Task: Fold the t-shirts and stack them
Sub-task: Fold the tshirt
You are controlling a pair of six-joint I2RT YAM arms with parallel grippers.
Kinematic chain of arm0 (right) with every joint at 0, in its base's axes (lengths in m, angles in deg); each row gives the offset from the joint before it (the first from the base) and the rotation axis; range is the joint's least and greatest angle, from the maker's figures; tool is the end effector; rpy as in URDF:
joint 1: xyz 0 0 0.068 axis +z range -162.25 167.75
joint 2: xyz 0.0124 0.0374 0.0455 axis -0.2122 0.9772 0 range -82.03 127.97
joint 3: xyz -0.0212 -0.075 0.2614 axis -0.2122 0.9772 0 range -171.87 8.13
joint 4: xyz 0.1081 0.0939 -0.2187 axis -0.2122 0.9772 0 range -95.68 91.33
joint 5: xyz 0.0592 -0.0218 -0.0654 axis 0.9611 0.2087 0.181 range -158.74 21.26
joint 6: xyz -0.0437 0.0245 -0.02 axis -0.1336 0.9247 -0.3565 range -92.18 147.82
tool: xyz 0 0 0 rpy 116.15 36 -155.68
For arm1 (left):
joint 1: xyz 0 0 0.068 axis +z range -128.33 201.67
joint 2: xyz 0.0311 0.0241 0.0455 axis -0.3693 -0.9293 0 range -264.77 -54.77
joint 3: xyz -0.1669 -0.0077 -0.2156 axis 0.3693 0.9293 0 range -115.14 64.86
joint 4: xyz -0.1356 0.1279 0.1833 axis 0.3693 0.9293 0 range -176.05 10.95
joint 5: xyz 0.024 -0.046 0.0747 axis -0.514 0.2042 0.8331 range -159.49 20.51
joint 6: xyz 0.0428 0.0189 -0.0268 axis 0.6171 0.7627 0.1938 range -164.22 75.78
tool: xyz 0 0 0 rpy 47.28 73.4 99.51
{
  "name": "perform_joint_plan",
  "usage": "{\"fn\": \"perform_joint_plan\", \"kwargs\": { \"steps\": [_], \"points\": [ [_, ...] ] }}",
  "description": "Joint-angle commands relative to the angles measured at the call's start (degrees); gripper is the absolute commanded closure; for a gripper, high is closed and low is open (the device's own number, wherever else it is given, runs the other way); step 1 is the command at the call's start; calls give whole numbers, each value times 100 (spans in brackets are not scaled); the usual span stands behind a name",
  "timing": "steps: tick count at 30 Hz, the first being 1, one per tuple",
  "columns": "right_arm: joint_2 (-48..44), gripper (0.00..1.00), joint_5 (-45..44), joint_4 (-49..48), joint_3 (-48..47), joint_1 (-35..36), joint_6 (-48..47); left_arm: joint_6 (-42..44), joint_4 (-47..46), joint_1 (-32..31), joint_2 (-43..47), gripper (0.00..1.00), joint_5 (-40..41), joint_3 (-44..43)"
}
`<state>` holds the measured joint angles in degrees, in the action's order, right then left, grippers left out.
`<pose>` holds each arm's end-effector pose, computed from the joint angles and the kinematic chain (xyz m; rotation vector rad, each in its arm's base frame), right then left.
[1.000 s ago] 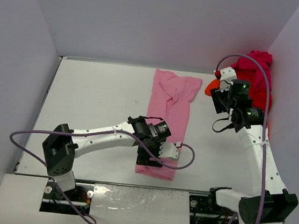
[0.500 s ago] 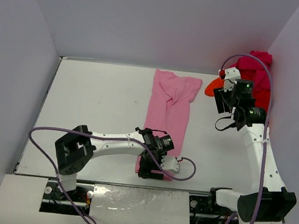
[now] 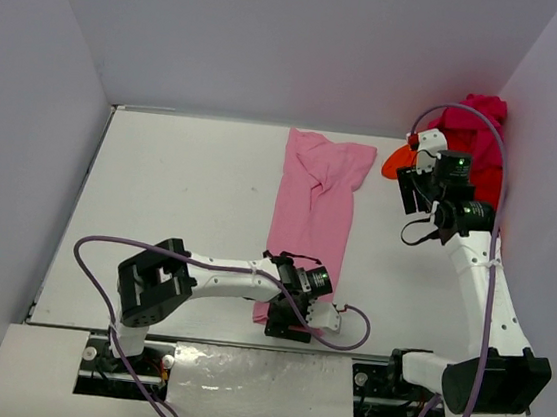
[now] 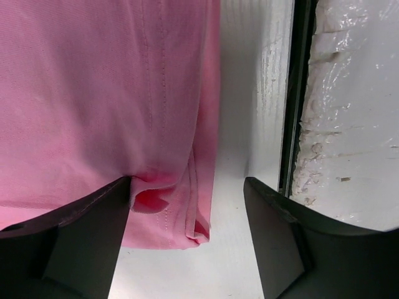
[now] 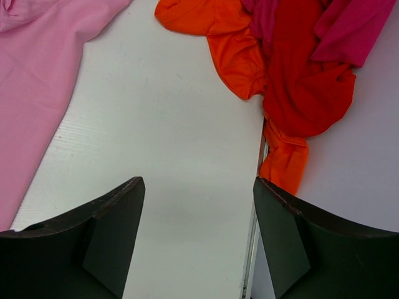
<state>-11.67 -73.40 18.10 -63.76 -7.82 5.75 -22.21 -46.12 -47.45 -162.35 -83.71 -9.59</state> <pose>0.2753 0.0185 0.3872 -0.3986 1.9274 -0.2815 0.1234 -0.3482 0.1776 2.1282 2.0101 -0.5089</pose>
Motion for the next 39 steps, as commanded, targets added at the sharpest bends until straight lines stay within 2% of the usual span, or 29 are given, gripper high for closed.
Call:
{"fn": "perform_joint_plan", "kwargs": {
  "steps": [1,16,19,21,26,29,33,36,39],
  "points": [
    [-242,32,126,-312,106,-30,98,-151,-284,-40,-185,36,107,-66],
    [-463,31,183,-312,446,-33,39,-316,-477,-76,-963,67,371,-136],
    [-559,31,148,-312,511,-30,1,-346,-453,-129,-1048,93,361,-176],
    [-609,31,131,-312,548,-30,-24,-294,-258,-167,-1101,100,203,-258],
    [-619,30,250,-312,644,-33,-104,12,450,-341,-793,100,36,-526],
    [-361,31,980,-315,631,-24,-88,276,1237,-365,-433,100,-193,-825],
    [891,37,1758,-350,145,127,143,547,2241,-362,-42,100,-344,-1214],
    [1858,51,1765,-72,-832,516,254,516,2533,-356,240,100,-337,-1248],
    [2669,55,1688,348,-1312,1009,210,506,2697,-348,468,100,-339,-1167]
  ]
}}
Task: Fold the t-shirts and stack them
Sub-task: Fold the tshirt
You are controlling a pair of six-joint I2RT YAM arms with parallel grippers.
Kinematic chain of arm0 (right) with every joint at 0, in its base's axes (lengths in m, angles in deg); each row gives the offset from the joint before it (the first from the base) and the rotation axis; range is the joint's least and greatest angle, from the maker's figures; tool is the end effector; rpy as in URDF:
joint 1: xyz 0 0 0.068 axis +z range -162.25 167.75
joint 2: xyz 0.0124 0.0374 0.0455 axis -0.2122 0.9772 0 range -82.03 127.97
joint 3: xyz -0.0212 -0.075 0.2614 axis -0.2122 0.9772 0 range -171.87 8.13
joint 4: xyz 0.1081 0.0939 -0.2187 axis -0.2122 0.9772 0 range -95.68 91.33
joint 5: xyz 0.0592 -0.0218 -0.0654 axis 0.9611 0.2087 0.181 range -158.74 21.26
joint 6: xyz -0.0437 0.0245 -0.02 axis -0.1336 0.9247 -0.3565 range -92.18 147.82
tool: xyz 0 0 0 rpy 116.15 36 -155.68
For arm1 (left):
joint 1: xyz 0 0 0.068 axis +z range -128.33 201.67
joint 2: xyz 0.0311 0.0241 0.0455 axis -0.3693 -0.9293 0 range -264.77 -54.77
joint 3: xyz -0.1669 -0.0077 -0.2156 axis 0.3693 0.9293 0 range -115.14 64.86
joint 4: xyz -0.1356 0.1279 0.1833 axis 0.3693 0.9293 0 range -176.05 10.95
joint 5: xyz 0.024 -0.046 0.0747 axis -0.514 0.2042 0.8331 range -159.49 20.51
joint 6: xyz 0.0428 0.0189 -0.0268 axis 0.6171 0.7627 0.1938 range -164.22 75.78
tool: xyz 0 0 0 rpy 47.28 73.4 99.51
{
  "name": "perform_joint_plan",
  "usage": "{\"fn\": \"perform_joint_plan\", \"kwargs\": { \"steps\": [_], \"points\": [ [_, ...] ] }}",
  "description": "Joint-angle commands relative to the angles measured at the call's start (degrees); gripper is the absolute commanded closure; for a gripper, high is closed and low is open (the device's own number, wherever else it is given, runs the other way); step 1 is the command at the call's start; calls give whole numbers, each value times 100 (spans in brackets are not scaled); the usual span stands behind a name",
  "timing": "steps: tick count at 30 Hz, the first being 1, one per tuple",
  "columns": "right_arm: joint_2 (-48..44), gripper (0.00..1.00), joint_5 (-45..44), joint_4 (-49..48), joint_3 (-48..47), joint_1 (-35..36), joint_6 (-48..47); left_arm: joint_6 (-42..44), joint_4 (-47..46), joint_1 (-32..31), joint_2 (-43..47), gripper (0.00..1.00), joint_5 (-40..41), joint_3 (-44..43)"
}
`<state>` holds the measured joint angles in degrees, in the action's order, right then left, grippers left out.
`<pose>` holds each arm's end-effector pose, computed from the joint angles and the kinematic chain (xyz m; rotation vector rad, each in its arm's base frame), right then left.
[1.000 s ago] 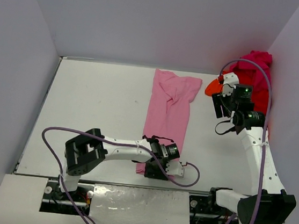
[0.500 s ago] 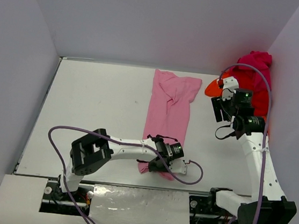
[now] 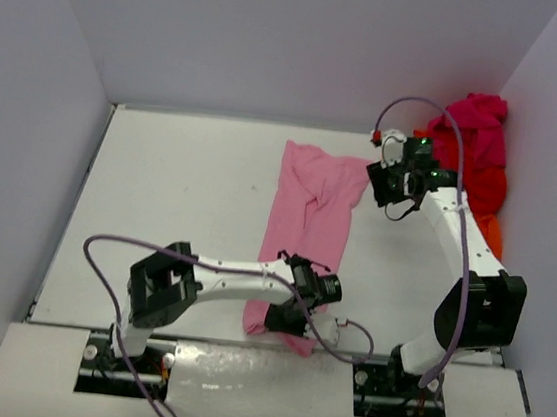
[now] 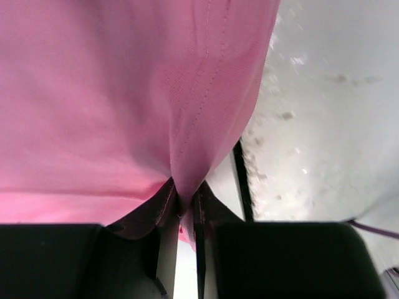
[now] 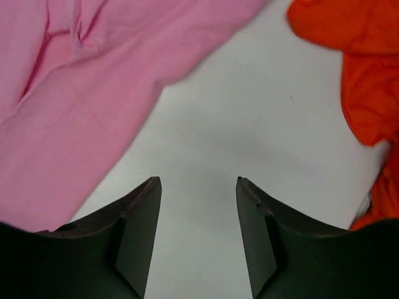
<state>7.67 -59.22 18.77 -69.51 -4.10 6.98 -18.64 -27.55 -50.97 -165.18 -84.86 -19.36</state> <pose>0.3539 0.0568 0.3201 -0.6390 2.1034 0.0596 0.1009 -0.3545 0.1986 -2.3472 -2.0066 0.4392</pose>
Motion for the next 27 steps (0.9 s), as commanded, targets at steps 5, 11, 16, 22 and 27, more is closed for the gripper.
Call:
{"fn": "perform_joint_plan", "kwargs": {
  "steps": [5,11,16,22,27],
  "points": [
    [1271,55,539,598,-1047,1176,-93,336,1179,21,872,100,-570,-228],
    [1608,55,1160,711,-726,1310,-273,435,1512,45,871,100,-926,-691],
    [1850,55,1148,993,-378,1722,-577,458,1659,66,877,100,-1146,-801],
    [2139,54,1121,1392,-21,2117,-932,531,1910,81,881,100,-1404,-1001],
    [2229,54,1221,1608,242,2411,-1163,562,1945,143,834,100,-1199,-1296]
  ]
}}
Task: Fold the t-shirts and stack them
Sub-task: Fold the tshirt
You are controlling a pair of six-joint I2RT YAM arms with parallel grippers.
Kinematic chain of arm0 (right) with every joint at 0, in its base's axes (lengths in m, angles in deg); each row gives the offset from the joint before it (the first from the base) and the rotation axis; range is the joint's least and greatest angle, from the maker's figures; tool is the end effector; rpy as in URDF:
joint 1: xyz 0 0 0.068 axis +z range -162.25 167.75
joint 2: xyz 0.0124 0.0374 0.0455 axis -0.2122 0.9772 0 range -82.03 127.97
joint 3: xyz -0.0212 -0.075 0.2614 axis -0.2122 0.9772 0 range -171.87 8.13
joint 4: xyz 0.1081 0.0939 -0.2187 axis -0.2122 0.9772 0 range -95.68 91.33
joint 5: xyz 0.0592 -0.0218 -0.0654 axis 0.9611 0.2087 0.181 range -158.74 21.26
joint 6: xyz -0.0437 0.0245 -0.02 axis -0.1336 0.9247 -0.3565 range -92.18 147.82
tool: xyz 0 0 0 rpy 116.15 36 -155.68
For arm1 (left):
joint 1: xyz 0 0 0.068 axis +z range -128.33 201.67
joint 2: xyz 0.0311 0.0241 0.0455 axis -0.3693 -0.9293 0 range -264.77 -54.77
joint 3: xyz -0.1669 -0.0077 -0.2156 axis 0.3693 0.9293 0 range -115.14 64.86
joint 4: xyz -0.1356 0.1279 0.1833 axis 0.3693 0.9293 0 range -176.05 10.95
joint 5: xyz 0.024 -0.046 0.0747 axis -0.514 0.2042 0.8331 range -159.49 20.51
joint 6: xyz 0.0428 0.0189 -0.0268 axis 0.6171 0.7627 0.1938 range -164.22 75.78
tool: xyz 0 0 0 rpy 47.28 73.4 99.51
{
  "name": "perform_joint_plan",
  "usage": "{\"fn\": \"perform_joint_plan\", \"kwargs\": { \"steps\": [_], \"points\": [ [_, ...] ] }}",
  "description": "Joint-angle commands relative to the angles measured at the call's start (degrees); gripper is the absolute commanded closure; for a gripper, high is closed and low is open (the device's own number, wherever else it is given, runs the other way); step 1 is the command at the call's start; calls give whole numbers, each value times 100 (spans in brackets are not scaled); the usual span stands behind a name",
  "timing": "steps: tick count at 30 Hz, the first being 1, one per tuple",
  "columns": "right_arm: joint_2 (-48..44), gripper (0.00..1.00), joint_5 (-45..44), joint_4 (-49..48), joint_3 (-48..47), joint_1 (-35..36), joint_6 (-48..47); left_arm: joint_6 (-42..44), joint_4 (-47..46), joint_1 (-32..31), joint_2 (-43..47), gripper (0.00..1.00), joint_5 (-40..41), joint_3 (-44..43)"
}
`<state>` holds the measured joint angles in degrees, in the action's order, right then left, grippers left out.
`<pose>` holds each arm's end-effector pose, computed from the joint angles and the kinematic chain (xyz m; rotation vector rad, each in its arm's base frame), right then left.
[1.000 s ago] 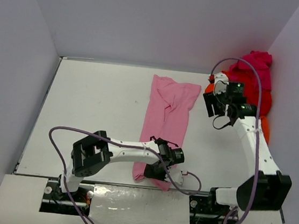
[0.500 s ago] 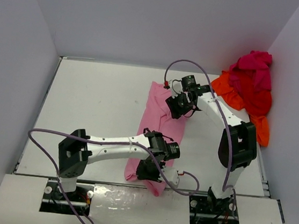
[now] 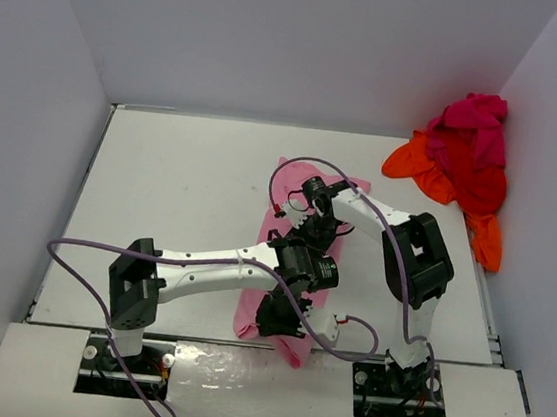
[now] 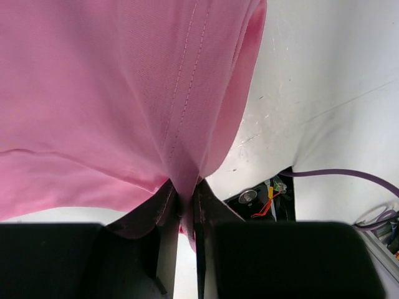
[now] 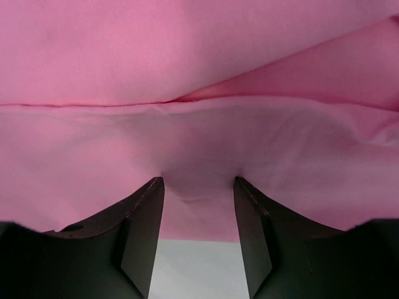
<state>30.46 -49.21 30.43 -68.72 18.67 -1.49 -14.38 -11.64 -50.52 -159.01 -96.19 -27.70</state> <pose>0.3273 0.2101 0.1613 -1.4661 2.3741 0.4864 0.0900 -0.3326 0.2728 -2.3138 -1.8414 0.6908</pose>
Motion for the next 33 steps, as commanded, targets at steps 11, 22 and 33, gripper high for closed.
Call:
{"fn": "perform_joint_plan", "kwargs": {
  "steps": [11,22,33],
  "points": [
    [256,57,403,670,487,494,-445,109,162,662,70,100,675,-1134],
    [278,56,501,617,716,658,-483,391,251,1101,-355,100,991,-1864],
    [-142,54,-145,81,603,733,-64,617,174,1233,-705,100,1010,-2189]
  ]
}}
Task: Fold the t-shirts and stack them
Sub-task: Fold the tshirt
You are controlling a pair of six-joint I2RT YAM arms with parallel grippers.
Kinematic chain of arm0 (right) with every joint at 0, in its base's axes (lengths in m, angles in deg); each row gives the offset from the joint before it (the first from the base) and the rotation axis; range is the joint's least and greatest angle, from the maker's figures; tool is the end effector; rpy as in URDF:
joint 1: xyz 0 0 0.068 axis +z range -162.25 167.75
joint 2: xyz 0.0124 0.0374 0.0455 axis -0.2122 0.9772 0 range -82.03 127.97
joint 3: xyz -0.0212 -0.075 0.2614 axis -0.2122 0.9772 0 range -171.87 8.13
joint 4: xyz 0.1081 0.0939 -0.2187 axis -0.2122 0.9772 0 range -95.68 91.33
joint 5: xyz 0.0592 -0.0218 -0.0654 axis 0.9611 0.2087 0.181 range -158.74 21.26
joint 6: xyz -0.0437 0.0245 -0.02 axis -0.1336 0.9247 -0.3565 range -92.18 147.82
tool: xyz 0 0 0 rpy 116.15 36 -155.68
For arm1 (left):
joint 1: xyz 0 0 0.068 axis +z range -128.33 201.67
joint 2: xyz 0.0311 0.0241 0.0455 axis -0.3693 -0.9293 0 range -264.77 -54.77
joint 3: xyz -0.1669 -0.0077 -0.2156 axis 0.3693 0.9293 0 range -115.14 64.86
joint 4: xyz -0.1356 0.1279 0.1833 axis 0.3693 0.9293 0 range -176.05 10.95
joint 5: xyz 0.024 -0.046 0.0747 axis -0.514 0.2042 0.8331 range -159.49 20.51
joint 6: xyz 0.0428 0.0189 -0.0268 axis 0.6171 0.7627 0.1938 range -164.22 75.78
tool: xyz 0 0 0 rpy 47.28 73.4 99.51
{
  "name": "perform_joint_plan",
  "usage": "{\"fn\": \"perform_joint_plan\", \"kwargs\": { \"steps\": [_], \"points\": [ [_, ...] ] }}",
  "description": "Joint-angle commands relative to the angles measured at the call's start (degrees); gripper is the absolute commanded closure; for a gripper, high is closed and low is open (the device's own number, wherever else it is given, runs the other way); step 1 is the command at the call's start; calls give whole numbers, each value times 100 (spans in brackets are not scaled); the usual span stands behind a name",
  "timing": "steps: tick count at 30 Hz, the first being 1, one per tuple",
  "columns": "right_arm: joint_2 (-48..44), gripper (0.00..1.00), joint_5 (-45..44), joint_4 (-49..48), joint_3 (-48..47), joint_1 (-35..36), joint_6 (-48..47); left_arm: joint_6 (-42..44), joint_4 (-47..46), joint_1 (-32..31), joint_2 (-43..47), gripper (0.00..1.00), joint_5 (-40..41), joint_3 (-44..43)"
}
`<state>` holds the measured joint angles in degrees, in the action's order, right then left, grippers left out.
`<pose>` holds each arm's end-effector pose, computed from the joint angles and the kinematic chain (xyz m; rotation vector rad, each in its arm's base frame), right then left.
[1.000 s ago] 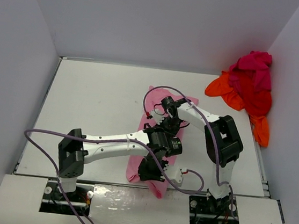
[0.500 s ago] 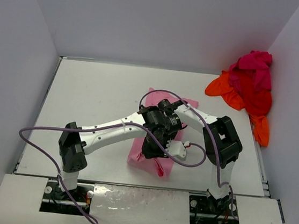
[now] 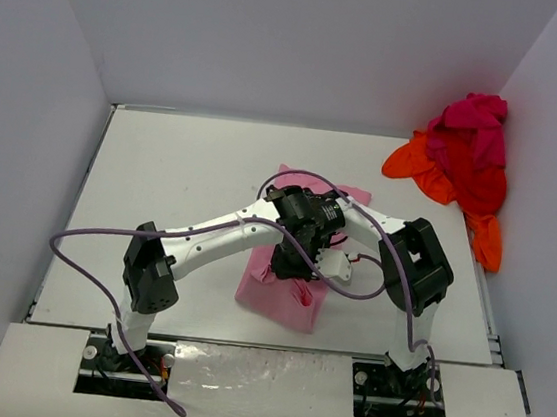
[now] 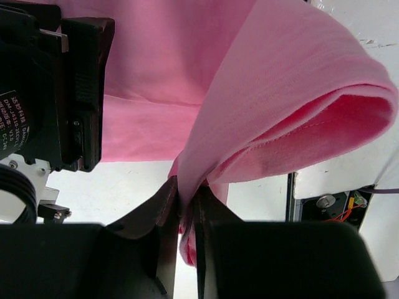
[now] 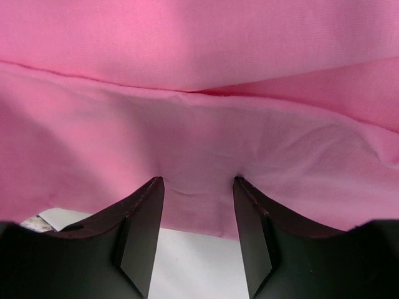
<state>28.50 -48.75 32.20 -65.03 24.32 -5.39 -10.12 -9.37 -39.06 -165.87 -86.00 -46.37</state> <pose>0.2907 0.2309 0.1558 -1.6845 2.3019 0.5133 0.1794 -0.3409 0.3150 2.1987 1.9521 -0.4949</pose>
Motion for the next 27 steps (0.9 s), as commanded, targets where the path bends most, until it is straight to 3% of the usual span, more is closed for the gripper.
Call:
{"fn": "perform_joint_plan", "kwargs": {
  "steps": [1,6,12,27],
  "points": [
    [-142,54,-491,-152,93,151,402,211,-51,88,-49,100,-6,-349],
    [-979,54,-1478,-184,-637,78,675,272,-65,79,-61,100,-90,-487],
    [-1426,57,-1607,-258,-1564,-251,825,271,-330,69,180,100,15,-501],
    [-1342,56,-2363,-857,-1347,-674,1168,208,-469,43,384,100,85,-296]
  ]
}}
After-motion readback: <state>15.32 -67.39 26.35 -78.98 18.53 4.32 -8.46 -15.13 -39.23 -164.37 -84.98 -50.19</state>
